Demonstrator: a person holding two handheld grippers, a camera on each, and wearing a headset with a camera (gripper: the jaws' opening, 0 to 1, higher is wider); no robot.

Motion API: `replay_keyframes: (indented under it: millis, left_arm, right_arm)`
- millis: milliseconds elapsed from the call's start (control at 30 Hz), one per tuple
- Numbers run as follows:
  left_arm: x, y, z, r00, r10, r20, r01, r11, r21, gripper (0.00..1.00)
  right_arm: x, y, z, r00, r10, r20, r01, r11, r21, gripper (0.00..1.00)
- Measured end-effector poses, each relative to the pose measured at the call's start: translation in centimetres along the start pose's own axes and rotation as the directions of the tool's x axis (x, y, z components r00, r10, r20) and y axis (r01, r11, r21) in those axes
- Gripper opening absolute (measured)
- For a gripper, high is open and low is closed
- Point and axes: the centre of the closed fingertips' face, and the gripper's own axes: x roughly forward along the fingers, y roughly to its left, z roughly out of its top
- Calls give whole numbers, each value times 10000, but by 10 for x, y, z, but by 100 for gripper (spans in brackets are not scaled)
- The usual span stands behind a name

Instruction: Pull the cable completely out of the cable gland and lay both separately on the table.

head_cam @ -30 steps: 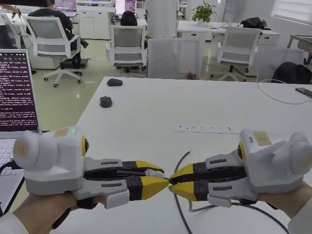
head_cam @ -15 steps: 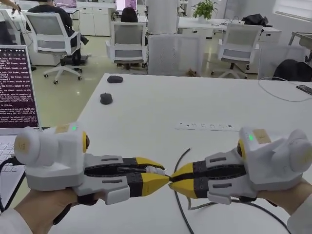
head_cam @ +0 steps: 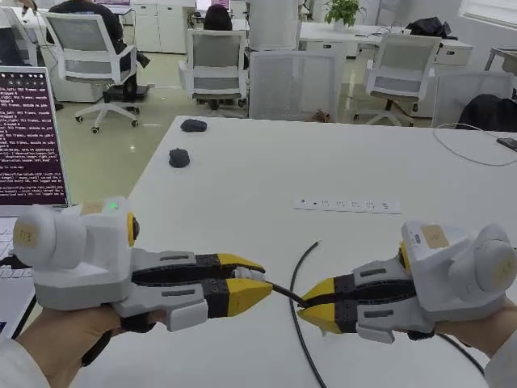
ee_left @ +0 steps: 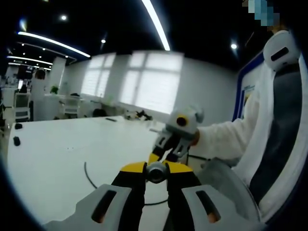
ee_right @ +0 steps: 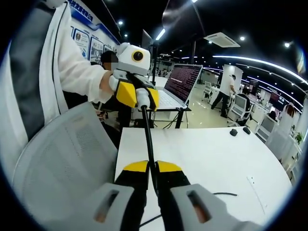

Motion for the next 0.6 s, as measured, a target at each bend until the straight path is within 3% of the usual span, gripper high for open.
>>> replay_keyframes:
  millis: [300, 400, 600]
  left_arm:
    - [-1, 4, -3, 10000, 85, -4, -85, 9999, -57, 16]
    - [-3, 7, -2, 9998, 150, 105, -149, 9998, -153, 16]
    - [-7, 10, -3, 9995, 231, 218, -225, 9994, -281, 16]
  right_arm:
    - [1, -6, -26, 9986, -111, -510, 124, 9996, 243, 3]
    - [0, -10, -41, 9961, -200, -854, 235, 9989, 402, 3]
    - [0, -22, -64, 9877, -689, -1403, 790, 9946, 680, 4]
